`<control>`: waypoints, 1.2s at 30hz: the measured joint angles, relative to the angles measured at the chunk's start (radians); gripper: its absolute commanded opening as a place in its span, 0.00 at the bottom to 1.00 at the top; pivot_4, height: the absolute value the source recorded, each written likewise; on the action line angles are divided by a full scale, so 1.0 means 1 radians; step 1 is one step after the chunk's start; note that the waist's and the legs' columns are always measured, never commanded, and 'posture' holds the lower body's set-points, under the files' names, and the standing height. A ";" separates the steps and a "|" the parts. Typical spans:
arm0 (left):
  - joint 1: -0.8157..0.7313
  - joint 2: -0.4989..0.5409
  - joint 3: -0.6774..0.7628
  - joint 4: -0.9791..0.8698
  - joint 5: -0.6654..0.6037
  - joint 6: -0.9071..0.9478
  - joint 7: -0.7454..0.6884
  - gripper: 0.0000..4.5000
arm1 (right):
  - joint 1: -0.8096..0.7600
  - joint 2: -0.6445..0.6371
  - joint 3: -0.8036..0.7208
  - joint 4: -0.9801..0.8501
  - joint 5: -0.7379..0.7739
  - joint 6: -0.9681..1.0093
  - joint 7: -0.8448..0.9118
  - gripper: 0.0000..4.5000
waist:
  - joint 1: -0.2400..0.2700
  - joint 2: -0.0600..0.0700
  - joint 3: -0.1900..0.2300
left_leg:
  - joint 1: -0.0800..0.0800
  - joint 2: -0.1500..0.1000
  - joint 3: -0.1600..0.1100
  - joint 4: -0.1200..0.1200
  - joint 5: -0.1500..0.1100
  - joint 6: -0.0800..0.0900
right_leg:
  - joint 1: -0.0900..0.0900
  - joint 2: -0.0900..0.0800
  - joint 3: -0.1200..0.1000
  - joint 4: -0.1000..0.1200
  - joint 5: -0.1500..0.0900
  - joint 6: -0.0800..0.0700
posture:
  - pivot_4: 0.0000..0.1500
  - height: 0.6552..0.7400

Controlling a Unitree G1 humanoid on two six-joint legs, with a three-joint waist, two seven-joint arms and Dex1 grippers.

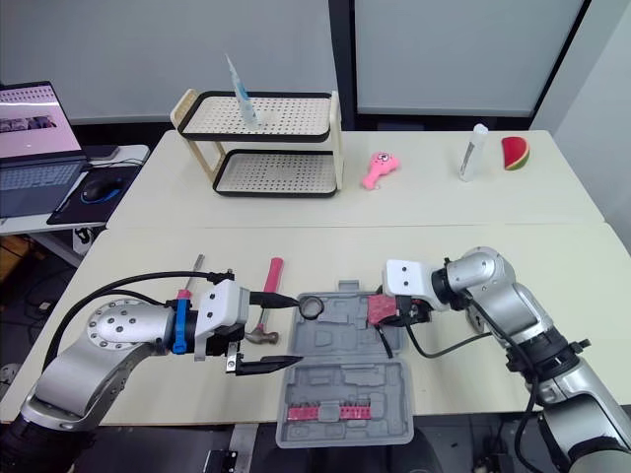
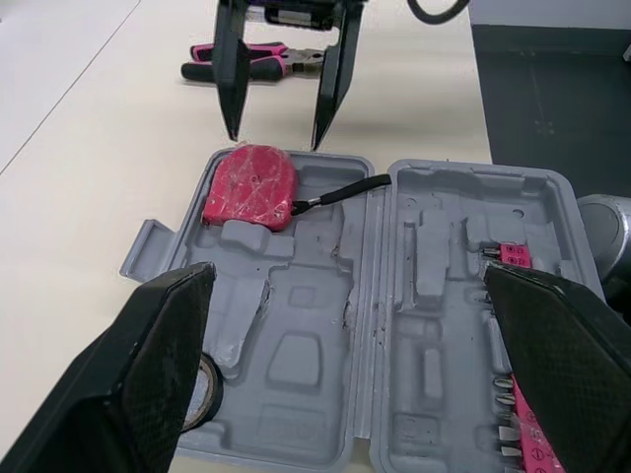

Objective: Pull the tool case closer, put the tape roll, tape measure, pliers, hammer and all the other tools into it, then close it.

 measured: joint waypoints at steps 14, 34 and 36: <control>-0.028 -0.002 -0.004 0.010 0.000 0.001 -0.016 1.00 | 0.003 0.028 -0.001 0.129 -0.004 -0.049 -0.101 0.24 | 0.000 0.000 0.000 | 0.000 0.000 0.000 0.000 0.000 0.000 | 0.000 0.000 0.000 0.000 0.000 0.000 | 1.00 0.95; -0.054 -0.010 -0.035 0.019 0.001 0.020 -0.014 1.00 | -0.009 0.065 0.042 0.245 -0.056 0.015 -0.142 0.24 | 0.000 -0.002 -0.003 | 0.004 0.000 0.000 0.000 0.000 0.000 | 0.004 0.000 0.000 -0.001 0.000 0.000 | 1.00 0.95; -0.053 -0.009 -0.035 0.019 0.001 0.020 -0.013 1.00 | -0.010 0.071 0.044 0.246 -0.059 0.030 -0.147 0.24 | 0.000 -0.003 -0.004 | 0.006 0.000 0.000 0.000 0.000 0.000 | 0.006 0.000 0.000 -0.001 0.000 0.000 | 1.00 0.95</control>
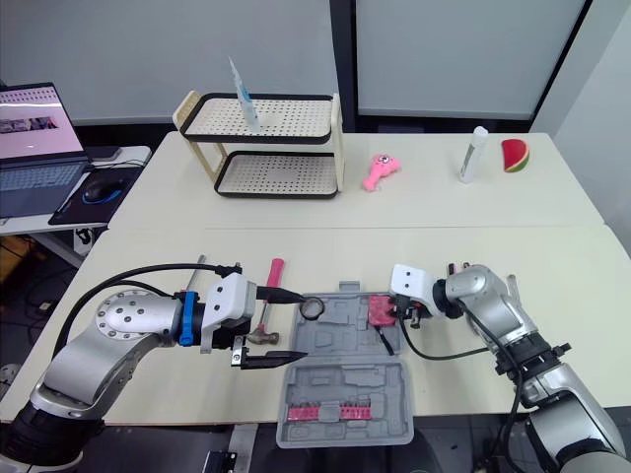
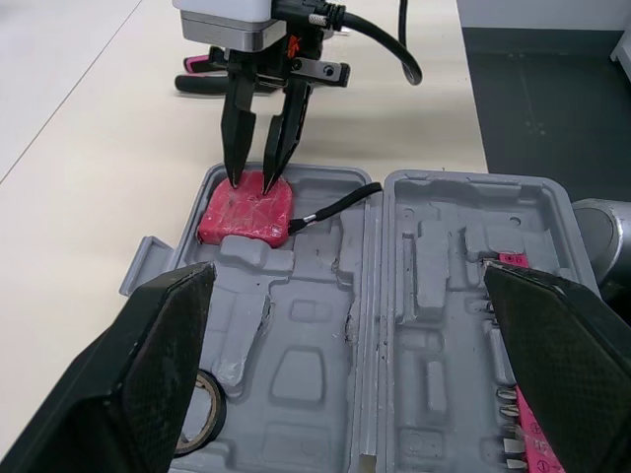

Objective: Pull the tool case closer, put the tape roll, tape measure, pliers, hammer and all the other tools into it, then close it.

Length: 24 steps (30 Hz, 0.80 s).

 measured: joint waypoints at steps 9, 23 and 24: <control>0.096 -0.006 0.116 0.070 -0.005 -0.032 0.043 1.00 | 0.075 0.063 -0.096 -0.050 0.056 -0.056 -0.107 0.24 | -0.003 0.001 0.001 | 0.003 0.000 0.000 -0.002 -0.002 0.004 | -0.002 0.001 0.002 0.001 0.000 0.000 | 1.00 0.95; 0.358 -0.188 0.577 0.336 -0.070 -0.153 0.279 1.00 | 0.518 0.023 -0.639 -0.535 0.198 -0.018 -0.413 0.46 | 0.008 0.001 0.001 | -0.001 -0.001 -0.001 -0.003 -0.002 0.004 | -0.001 -0.006 0.001 -0.003 0.000 0.000 | 1.00 0.95; 0.384 -0.205 0.595 0.351 -0.069 -0.166 0.294 1.00 | 0.567 0.023 -0.681 -0.556 0.202 -0.018 -0.429 0.51 | 0.007 0.001 0.001 | -0.001 -0.001 0.000 -0.003 -0.002 0.004 | -0.001 -0.006 0.001 -0.003 0.000 0.000 | 1.00 0.95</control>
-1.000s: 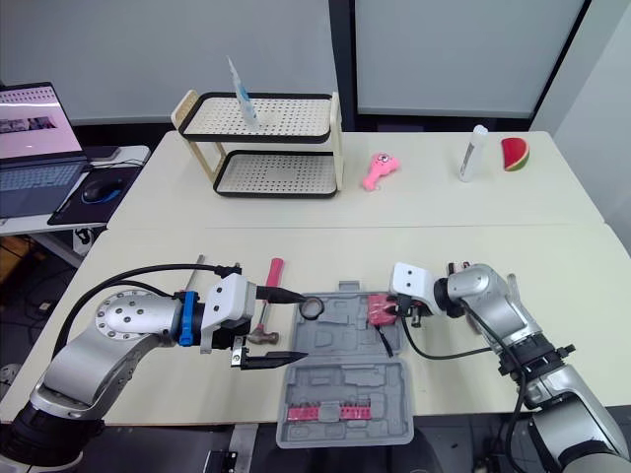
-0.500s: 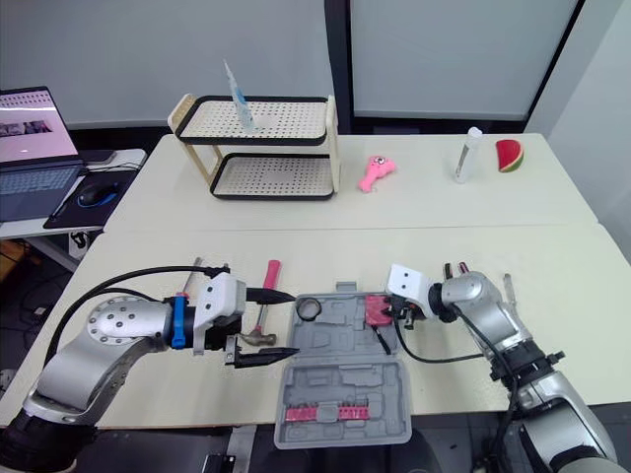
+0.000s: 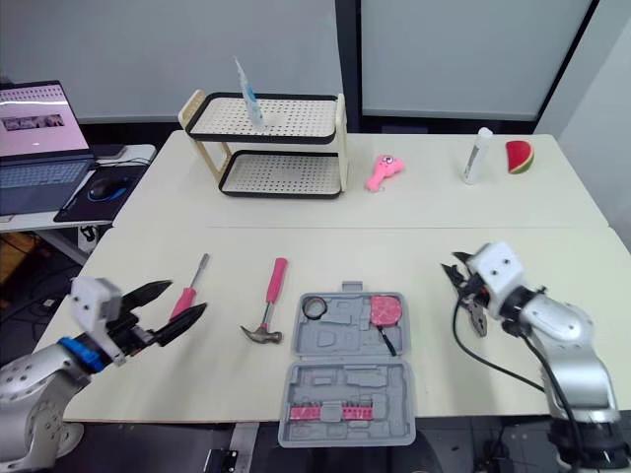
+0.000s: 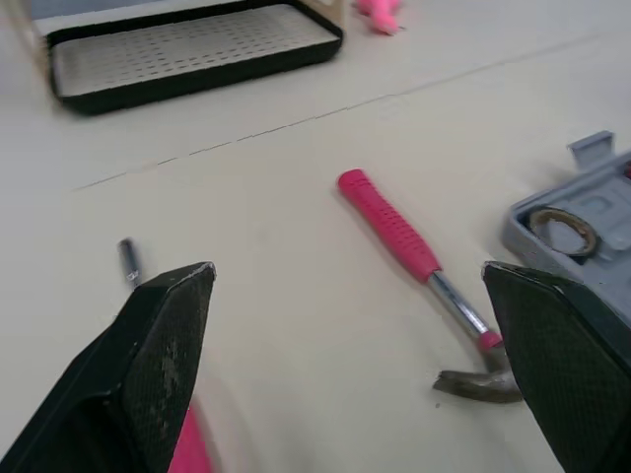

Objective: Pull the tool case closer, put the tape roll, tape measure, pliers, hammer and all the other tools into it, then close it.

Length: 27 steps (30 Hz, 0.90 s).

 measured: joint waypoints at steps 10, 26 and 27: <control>0.190 -0.119 0.037 0.092 0.047 -0.146 0.090 1.00 | 0.422 0.110 -0.234 -0.035 0.074 -0.087 -0.053 0.99 | -0.001 -0.001 -0.001 | 0.009 0.000 -0.001 -0.002 0.000 0.000 | 0.010 -0.001 0.002 -0.004 0.000 0.000 | 1.00 0.95; 0.203 -0.140 0.037 0.065 0.040 -0.162 0.121 1.00 | 0.473 0.142 -0.231 -0.024 0.126 -0.115 -0.093 0.99 | -0.001 0.000 -0.004 | 0.009 0.000 -0.001 -0.002 -0.001 0.000 | 0.010 -0.002 0.002 -0.004 0.000 0.000 | 1.00 0.95; 0.203 -0.142 0.037 0.064 0.040 -0.162 0.121 1.00 | 0.469 0.137 -0.225 -0.024 0.126 -0.115 -0.094 0.99 | -0.001 0.000 -0.004 | 0.009 0.000 -0.001 -0.002 -0.001 0.000 | 0.010 -0.002 0.002 -0.004 0.000 0.000 | 1.00 0.95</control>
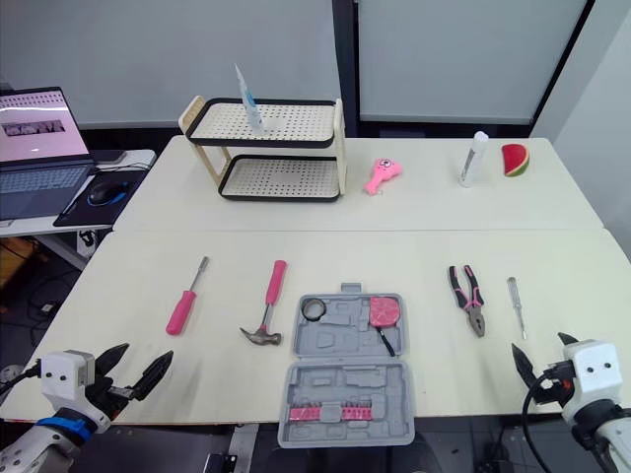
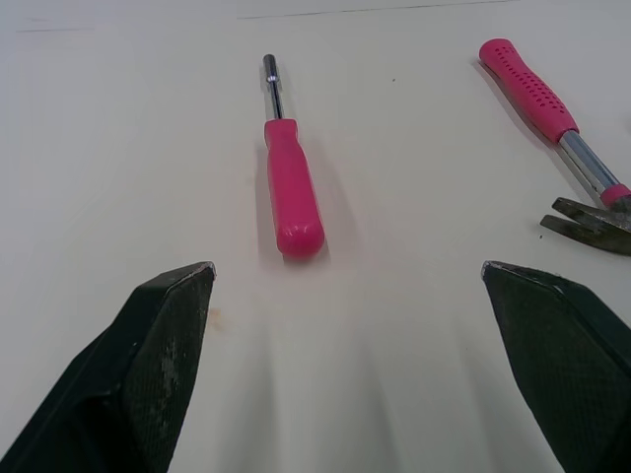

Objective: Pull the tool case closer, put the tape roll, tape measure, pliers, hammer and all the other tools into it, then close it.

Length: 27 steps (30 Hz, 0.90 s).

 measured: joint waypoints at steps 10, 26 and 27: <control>0.021 0.009 0.000 -0.041 -0.001 0.000 -0.017 1.00 | -0.016 -0.007 0.031 0.000 -0.001 0.003 -0.021 0.99 | 0.000 0.000 0.000 | 0.000 0.000 0.000 0.000 0.000 0.000 | 0.000 0.000 0.000 0.000 0.000 0.000 | 1.00 0.95; -0.043 0.180 -0.185 -0.298 -0.033 0.010 -0.282 1.00 | -0.012 -0.029 0.124 -0.032 -0.002 0.000 -0.012 0.99 | 0.000 0.001 0.000 | 0.000 0.000 0.000 0.000 0.000 0.000 | 0.000 0.000 0.000 0.000 0.000 0.000 | 1.00 0.95; -0.055 0.192 -0.201 -0.316 -0.044 0.023 -0.295 1.00 | -0.014 -0.034 0.135 -0.040 -0.004 0.010 -0.013 0.99 | 0.000 0.001 0.000 | 0.000 0.000 0.000 0.000 0.000 0.000 | 0.000 0.000 0.000 0.000 0.000 0.000 | 1.00 0.95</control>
